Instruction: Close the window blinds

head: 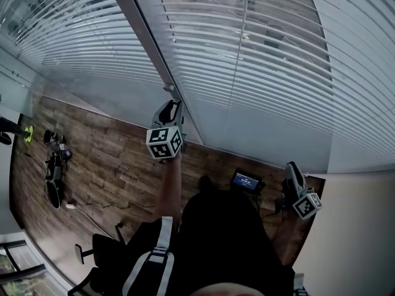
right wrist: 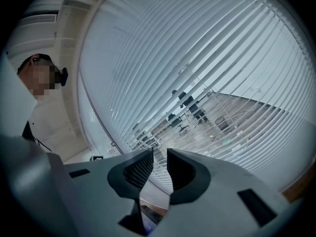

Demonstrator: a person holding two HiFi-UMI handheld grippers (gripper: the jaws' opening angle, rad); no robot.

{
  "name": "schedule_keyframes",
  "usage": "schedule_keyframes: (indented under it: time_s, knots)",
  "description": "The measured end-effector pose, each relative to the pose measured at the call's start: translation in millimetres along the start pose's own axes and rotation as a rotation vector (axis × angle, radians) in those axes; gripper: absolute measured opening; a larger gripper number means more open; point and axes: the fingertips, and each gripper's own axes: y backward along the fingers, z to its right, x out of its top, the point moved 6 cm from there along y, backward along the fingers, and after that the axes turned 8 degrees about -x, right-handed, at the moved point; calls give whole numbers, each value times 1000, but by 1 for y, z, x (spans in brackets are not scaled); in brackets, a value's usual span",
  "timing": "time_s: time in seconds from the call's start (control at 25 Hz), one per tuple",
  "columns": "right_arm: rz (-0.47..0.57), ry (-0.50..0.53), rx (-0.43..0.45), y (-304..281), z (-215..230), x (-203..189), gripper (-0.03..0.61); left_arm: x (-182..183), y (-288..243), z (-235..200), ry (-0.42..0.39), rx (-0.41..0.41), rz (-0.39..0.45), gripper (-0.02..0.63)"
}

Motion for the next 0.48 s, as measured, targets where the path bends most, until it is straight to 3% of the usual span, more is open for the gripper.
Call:
schedule_keyframes:
  time_s: [0.12,0.28,0.4,0.48]
  knots:
    - [1,-1,-2,1,0,0,91,0,-3,9,-282,102,-118,133]
    - [-2,0,2,1,3,-3,91,-2,-6,18,-494,175,-194,133]
    - [0,-2,11,-1,-1,-1,91,1,-7,18,-528,184,-196,133]
    - [0,-2,12,0,2,-3,91,-1,-7,16,-471,159,-156,134]
